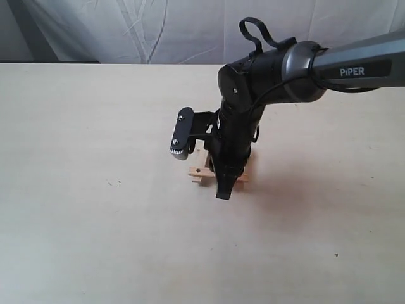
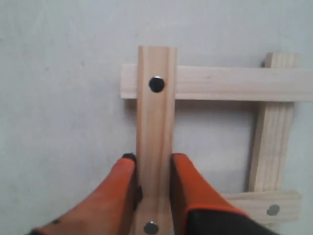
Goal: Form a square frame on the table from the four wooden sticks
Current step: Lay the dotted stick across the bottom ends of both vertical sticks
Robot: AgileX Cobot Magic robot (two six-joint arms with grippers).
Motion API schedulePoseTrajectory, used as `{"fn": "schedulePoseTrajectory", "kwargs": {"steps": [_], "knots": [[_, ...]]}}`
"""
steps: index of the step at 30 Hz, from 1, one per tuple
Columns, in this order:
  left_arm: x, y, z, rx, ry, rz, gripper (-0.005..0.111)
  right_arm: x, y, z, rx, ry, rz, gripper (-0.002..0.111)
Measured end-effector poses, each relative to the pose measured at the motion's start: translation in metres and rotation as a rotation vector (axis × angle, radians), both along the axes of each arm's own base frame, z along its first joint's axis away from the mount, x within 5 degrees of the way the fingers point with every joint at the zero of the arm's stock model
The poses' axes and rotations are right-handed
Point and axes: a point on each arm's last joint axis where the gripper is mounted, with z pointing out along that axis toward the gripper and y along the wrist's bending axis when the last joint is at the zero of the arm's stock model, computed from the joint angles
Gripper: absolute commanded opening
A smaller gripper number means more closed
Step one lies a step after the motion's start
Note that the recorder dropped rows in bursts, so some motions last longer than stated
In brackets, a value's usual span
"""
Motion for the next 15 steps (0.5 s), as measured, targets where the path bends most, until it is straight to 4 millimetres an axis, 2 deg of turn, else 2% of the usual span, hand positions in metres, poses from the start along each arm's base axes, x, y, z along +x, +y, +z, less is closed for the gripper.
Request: {"fn": "schedulePoseTrajectory", "kwargs": {"steps": [1,3,4,7,9,12,15], "knots": [[0.000,0.000,0.000,0.000,0.000,0.000,0.000,0.000,0.000,0.000,0.003,-0.004,0.000,0.024],[0.000,0.000,0.000,0.002,-0.001,0.000,0.000,0.000,0.000,0.000,0.005,-0.004,-0.010,0.039],[0.000,0.000,0.000,0.002,-0.001,0.000,0.000,0.000,0.000,0.000,0.007,-0.002,-0.024,0.041],[0.000,0.000,0.000,0.004,-0.001,0.001,0.000,0.000,0.000,0.002,0.020,0.002,-0.086,0.037],[0.000,0.000,0.000,0.004,-0.001,0.001,0.000,0.000,0.000,0.016,0.054,-0.010,-0.165,0.029],[0.000,0.001,0.000,0.026,-0.008,0.004,0.000,-0.002,-0.008,0.043,0.096,0.003,-0.340,0.000],[0.001,0.002,0.000,0.042,-0.013,0.006,0.000,0.002,-0.030,0.050,0.088,0.060,-0.512,-0.001]]}}
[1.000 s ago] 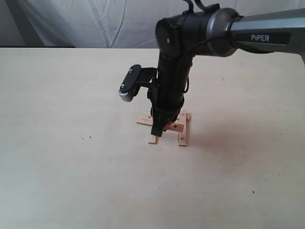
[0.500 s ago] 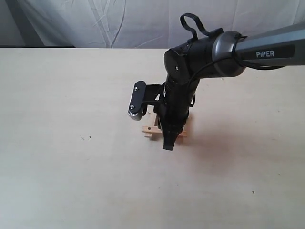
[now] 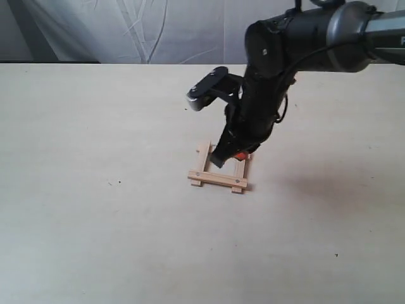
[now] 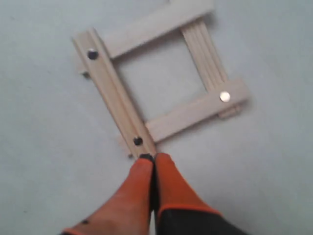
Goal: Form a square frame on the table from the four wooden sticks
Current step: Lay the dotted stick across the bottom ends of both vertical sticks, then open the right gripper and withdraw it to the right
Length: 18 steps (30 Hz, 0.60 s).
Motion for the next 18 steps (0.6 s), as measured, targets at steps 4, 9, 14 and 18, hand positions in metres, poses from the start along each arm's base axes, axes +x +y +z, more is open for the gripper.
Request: {"fn": "schedulePoseTrajectory", "kwargs": {"steps": [4,9,14,18], "knots": [[0.000,0.000,0.000,0.001,0.000,0.000,0.000,0.002,-0.033,0.004,0.043,0.065,-0.173,-0.001],[-0.001,-0.003,0.000,-0.050,0.015,-0.007,0.000,-0.013,-0.093,0.023,0.151,0.007,-0.466,-0.001],[-0.001,-0.003,0.000,-0.065,0.020,-0.009,0.000,-0.056,-0.139,0.062,0.243,-0.151,-0.589,-0.001],[-0.001,-0.004,-0.001,-0.071,0.027,-0.009,0.000,-0.117,-0.158,0.101,0.356,-0.375,-0.570,-0.001]]}}
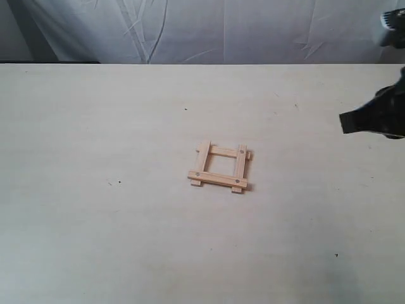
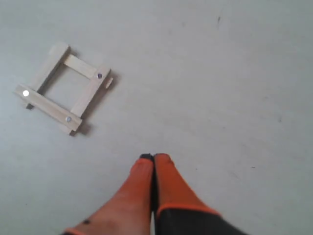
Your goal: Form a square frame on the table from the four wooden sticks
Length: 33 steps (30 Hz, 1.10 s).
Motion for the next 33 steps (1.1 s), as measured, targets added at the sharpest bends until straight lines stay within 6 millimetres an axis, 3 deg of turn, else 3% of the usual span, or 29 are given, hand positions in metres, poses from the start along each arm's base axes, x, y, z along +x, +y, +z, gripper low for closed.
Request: {"fn": "schedulePoseTrajectory", "kwargs": {"steps": [4,11,22,33], "knots": [[0.000,0.000,-0.001,0.000,0.007,0.000,0.000,-0.049,-0.015,0.011,0.056,-0.226,-0.015,-0.001],[0.000,0.000,-0.001,0.002,0.006,0.001,0.000,-0.086,-0.024,0.026,0.096,-0.364,-0.014,-0.001],[0.000,0.000,-0.001,0.008,0.005,0.001,0.000,-0.107,-0.030,0.037,0.125,-0.468,-0.015,-0.001],[0.000,0.000,-0.001,0.008,0.005,0.001,0.000,-0.134,-0.043,0.021,0.180,-0.560,-0.126,-0.001]]}}
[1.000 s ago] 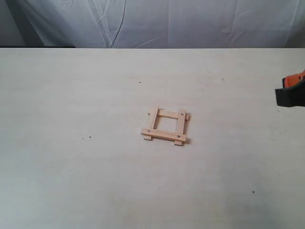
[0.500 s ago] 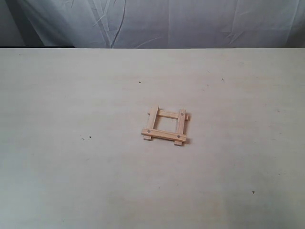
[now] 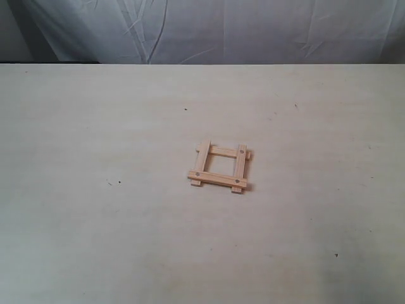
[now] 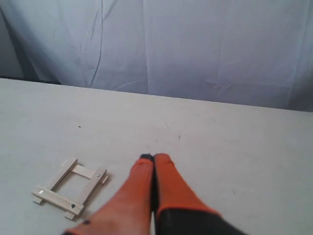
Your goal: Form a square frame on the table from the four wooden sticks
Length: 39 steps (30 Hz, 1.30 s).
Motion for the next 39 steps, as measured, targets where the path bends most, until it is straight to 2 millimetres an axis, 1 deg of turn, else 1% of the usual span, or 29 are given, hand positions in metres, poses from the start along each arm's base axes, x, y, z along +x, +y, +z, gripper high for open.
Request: {"fn": "schedulePoseTrajectory", "kwargs": {"steps": [5,11,14,18,26,28,39], "knots": [[0.000,0.000,0.000,0.000,0.000,0.000,0.000,-0.012,-0.004,-0.028,0.067,0.014,-0.051,-0.001],[0.000,0.000,0.000,0.002,0.000,0.000,0.000,-0.019,-0.008,-0.063,0.068,0.032,-0.095,-0.001],[0.000,0.000,0.000,0.002,0.000,0.000,0.000,-0.022,-0.011,-0.079,0.061,0.012,-0.137,-0.001],[0.000,0.000,0.000,0.002,0.000,0.000,0.000,-0.020,-0.013,-0.095,0.038,-0.016,-0.172,-0.001],[0.000,0.000,0.000,0.002,0.000,0.000,0.000,-0.015,-0.014,-0.129,0.009,0.053,-0.181,-0.001],[0.000,0.000,0.000,0.002,0.000,0.000,0.000,-0.014,-0.014,-0.132,0.009,0.057,-0.181,-0.001],[0.000,0.000,0.000,0.002,0.000,0.000,0.000,-0.014,-0.014,-0.130,0.013,0.036,-0.182,-0.001]]}}
